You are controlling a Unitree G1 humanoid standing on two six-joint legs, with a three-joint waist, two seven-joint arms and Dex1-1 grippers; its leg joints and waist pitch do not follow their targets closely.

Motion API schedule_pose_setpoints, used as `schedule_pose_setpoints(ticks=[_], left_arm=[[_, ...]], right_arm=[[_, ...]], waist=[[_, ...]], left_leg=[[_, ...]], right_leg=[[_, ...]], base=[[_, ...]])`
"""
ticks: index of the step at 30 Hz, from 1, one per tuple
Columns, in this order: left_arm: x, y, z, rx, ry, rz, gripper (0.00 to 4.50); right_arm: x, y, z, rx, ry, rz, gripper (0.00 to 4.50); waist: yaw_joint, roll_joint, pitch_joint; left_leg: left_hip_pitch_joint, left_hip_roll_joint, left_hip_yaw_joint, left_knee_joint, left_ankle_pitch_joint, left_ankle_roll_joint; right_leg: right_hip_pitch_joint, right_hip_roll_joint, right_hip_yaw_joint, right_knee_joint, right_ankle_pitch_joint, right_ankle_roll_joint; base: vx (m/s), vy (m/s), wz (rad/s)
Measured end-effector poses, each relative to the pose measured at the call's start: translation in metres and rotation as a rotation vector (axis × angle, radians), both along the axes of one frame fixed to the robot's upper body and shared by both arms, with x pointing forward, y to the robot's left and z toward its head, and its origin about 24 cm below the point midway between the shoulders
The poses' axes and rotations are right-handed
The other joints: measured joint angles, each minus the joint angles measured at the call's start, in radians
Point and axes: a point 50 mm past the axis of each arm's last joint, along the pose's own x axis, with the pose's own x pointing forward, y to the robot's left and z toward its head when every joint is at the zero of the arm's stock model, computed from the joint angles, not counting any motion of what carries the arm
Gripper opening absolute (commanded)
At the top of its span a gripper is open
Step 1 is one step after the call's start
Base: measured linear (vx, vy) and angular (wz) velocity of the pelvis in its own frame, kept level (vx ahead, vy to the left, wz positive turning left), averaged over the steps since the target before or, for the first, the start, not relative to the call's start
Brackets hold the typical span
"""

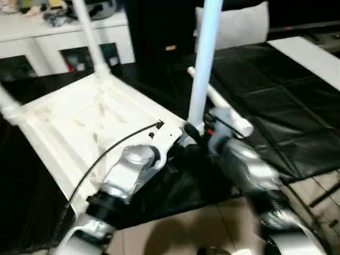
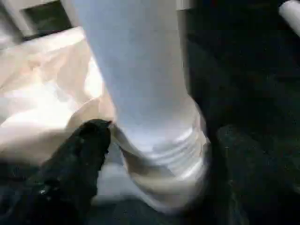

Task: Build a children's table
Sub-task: Rotate leg to tighten

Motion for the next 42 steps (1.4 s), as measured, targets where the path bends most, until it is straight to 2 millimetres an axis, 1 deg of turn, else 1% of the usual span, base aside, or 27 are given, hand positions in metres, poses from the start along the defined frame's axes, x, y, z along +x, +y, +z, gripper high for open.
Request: schedule_pose_setpoints(ticks=[1,2,4,6,7,9,10,12,13,16,18,20,21,22,23,25,26,32,37,42], left_arm=[[0.000,0.008,-0.001,0.012,-0.009,-0.033,0.00],[-0.001,0.010,-0.001,0.013,-0.011,-0.046,0.00],[-0.002,0.013,-0.001,0.015,-0.013,-0.083,0.00],[-0.005,0.019,-0.001,0.026,-0.008,-0.165,0.00],[-0.007,0.025,-0.001,0.033,-0.006,-0.202,0.00],[-0.009,0.031,-0.001,0.044,0.001,-0.236,0.00],[-0.011,0.037,0.000,0.065,0.007,-0.292,0.00],[-0.014,0.041,0.001,0.082,0.019,-0.347,0.00],[-0.015,0.043,0.001,0.090,0.024,-0.376,0.00],[-0.019,0.047,0.001,0.106,0.041,-0.453,0.00],[-0.021,0.046,0.002,0.109,0.049,-0.491,0.00],[-0.024,0.044,0.001,0.107,0.058,-0.529,0.00],[-0.024,0.043,0.001,0.106,0.060,-0.540,0.00],[-0.025,0.043,0.001,0.110,0.058,-0.555,0.00],[-0.025,0.043,0.001,0.113,0.057,-0.564,0.00],[-0.026,0.043,0.002,0.114,0.061,-0.579,0.00],[-0.026,0.043,0.002,0.114,0.062,-0.583,0.00],[-0.026,0.043,0.002,0.115,0.059,-0.594,0.00],[-0.025,0.044,0.001,0.115,0.059,-0.596,0.00],[-0.025,0.044,0.001,0.115,0.060,-0.598,0.00]], right_arm=[[-0.004,-0.007,0.003,-0.021,-0.019,0.066,4.34],[-0.004,-0.009,0.004,-0.023,-0.028,0.083,4.41],[-0.006,-0.013,0.010,-0.029,-0.051,0.130,4.47],[-0.010,-0.020,0.016,-0.062,-0.067,0.238,4.47],[-0.011,-0.027,0.020,-0.079,-0.073,0.278,4.47],[-0.012,-0.033,0.024,-0.084,-0.080,0.309,4.47],[-0.016,-0.032,0.025,-0.105,-0.067,0.402,4.47],[-0.020,-0.034,0.025,-0.122,-0.047,0.469,4.47],[-0.021,-0.034,0.025,-0.138,-0.039,0.506,4.47],[-0.023,-0.029,0.024,-0.194,-0.025,0.608,4.47],[-0.023,-0.026,0.023,-0.204,-0.020,0.647,4.47],[-0.022,-0.025,0.021,-0.209,-0.012,0.672,4.47],[-0.022,-0.025,0.021,-0.212,-0.010,0.675,4.30],[-0.022,-0.024,0.021,-0.210,-0.005,0.695,4.20],[-0.021,-0.023,0.022,-0.206,-0.004,0.711,4.20],[-0.021,-0.022,0.024,-0.199,-0.003,0.733,3.92],[-0.021,-0.022,0.024,-0.196,0.000,0.743,3.92],[-0.024,-0.014,0.016,-0.178,0.042,0.800,3.40],[-0.021,-0.012,0.017,-0.174,0.044,0.803,2.89],[-0.021,-0.011,0.016,-0.168,0.047,0.803,2.69]], waist=[[0.006,0.000,0.000],[0.008,0.000,0.000],[0.016,0.001,0.000],[0.024,0.002,0.001],[0.035,0.002,0.001],[0.047,0.001,0.001],[0.051,0.001,0.001],[0.060,0.001,0.001],[0.067,0.001,0.001],[0.077,-0.001,0.002],[0.083,-0.002,0.003],[0.094,-0.004,0.003],[0.097,-0.004,0.003],[0.099,-0.005,0.003],[0.100,-0.005,0.003],[0.102,-0.006,0.002],[0.102,-0.006,0.002],[0.103,-0.007,0.002],[0.103,-0.008,0.002],[0.103,-0.008,0.002]], left_leg=[[0.000,0.000,0.001,0.001,0.000,0.000],[0.000,0.000,0.001,0.001,0.000,0.000],[0.000,0.000,0.002,0.002,0.000,0.000],[0.000,0.000,0.001,0.002,0.000,0.000],[0.000,0.000,0.001,0.002,0.000,0.000],[0.001,0.000,0.002,0.002,0.000,0.000],[0.001,0.000,0.003,0.003,0.000,0.000],[0.003,0.000,0.005,0.003,0.000,0.000],[0.004,0.000,0.007,0.003,0.000,0.000],[0.009,0.000,0.013,0.003,0.000,-0.001],[0.011,0.000,0.015,0.003,-0.001,-0.002],[0.014,0.000,0.018,0.003,-0.002,-0.003],[0.014,-0.001,0.018,0.003,-0.002,-0.003],[0.015,-0.001,0.019,0.003,-0.002,-0.003],[0.015,-0.001,0.019,0.003,-0.002,-0.003],[0.015,-0.001,0.020,0.003,-0.002,-0.003],[0.016,-0.001,0.020,0.002,-0.002,-0.003],[0.016,-0.001,0.021,0.002,-0.001,-0.002],[0.016,0.000,0.021,0.002,-0.002,-0.003],[0.016,0.000,0.021,0.002,-0.002,-0.003]], right_leg=[[0.000,0.000,0.000,0.000,0.000,0.000],[0.000,0.000,0.001,0.000,0.000,0.000],[0.000,0.000,0.002,0.001,0.000,0.000],[0.000,-0.001,0.002,0.001,0.000,0.000],[0.000,-0.001,0.002,0.001,0.000,0.000],[0.000,-0.001,0.003,0.002,0.001,-0.002],[-0.001,-0.001,0.004,0.005,0.000,-0.003],[-0.001,-0.002,0.005,0.007,0.000,-0.003],[-0.001,-0.002,0.007,0.009,-0.001,-0.003],[-0.001,-0.002,0.012,0.012,-0.002,-0.002],[-0.001,-0.002,0.014,0.012,-0.003,0.000],[-0.001,-0.002,0.018,0.013,-0.003,0.000],[-0.001,-0.002,0.018,0.013,-0.003,0.000],[-0.001,-0.002,0.019,0.013,-0.003,0.000],[-0.001,-0.002,0.020,0.014,-0.003,0.000],[-0.001,-0.001,0.020,0.014,-0.003,0.000],[-0.001,-0.001,0.020,0.014,-0.003,0.000],[-0.001,-0.001,0.020,0.014,-0.002,-0.002],[-0.001,-0.001,0.020,0.015,-0.002,-0.001],[-0.001,-0.001,0.020,0.015,-0.002,-0.001]], base=[[0.000,0.000,0.00],[0.000,0.000,0.00],[0.000,0.000,0.00],[0.000,0.000,0.00],[0.000,0.000,0.00],[0.000,0.000,0.00],[0.000,0.000,0.00],[0.000,0.000,0.00],[0.000,0.000,0.00],[0.000,0.000,0.00],[0.000,0.000,0.00],[0.000,0.000,0.00],[0.000,0.000,0.00],[0.000,0.000,0.00],[0.000,0.000,0.00],[0.000,0.000,0.00],[0.000,0.000,0.00],[0.000,0.000,0.00],[0.000,0.000,0.00],[0.000,0.000,0.00]])
